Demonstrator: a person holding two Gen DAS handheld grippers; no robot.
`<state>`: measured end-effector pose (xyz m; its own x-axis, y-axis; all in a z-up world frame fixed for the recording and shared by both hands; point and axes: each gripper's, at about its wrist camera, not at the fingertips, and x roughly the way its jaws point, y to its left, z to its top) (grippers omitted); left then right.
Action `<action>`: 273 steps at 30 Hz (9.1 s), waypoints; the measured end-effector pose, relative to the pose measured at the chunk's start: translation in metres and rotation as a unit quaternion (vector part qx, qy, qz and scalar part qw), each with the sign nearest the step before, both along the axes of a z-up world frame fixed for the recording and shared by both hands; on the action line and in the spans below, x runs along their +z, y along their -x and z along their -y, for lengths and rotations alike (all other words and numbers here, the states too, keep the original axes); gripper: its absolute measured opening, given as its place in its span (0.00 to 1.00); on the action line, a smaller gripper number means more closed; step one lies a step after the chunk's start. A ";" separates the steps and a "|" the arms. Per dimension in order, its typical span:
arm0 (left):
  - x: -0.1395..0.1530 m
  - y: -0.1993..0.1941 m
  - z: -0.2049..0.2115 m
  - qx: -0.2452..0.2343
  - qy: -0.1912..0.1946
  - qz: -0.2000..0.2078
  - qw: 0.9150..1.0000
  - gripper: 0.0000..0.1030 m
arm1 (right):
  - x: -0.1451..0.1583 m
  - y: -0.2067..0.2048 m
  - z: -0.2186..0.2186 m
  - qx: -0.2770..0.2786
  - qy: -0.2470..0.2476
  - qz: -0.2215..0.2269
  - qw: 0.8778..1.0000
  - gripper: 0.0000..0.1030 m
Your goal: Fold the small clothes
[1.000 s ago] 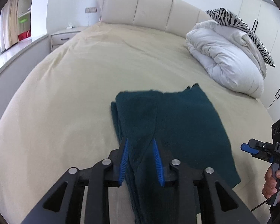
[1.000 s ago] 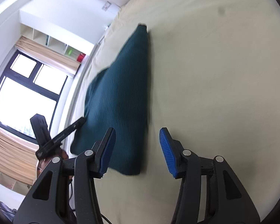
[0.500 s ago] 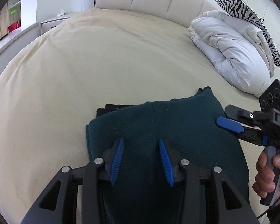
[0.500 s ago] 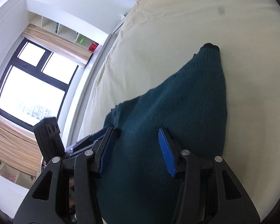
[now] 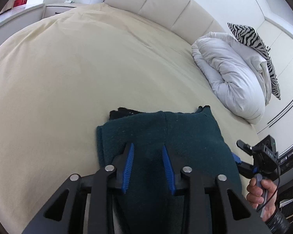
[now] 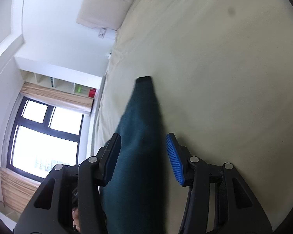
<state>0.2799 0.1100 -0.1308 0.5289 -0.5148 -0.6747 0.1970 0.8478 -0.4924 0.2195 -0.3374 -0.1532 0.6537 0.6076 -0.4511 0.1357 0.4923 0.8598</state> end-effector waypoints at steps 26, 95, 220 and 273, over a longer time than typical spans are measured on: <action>-0.021 0.035 -0.026 -0.009 0.104 -0.152 0.983 0.60 | -0.001 0.027 -0.085 0.182 0.051 -0.041 0.981 0.72; 0.035 0.323 0.023 0.009 -0.114 -0.003 0.993 0.50 | 0.008 0.273 -0.107 0.063 0.090 -0.033 0.993 0.51; 0.038 0.392 0.040 0.098 -0.274 0.028 0.956 1.00 | 0.063 0.273 -0.252 -0.003 0.499 -0.047 0.865 1.00; 0.038 0.393 0.041 0.099 -0.273 0.028 0.956 1.00 | 0.062 0.273 -0.252 -0.003 0.497 -0.048 0.866 1.00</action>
<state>-0.1126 0.0691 -0.0932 0.6221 0.0204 -0.7827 0.0198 0.9989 0.0417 -0.0539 -0.0856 -0.0907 0.5857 -0.1152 -0.8023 0.1876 0.9822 -0.0041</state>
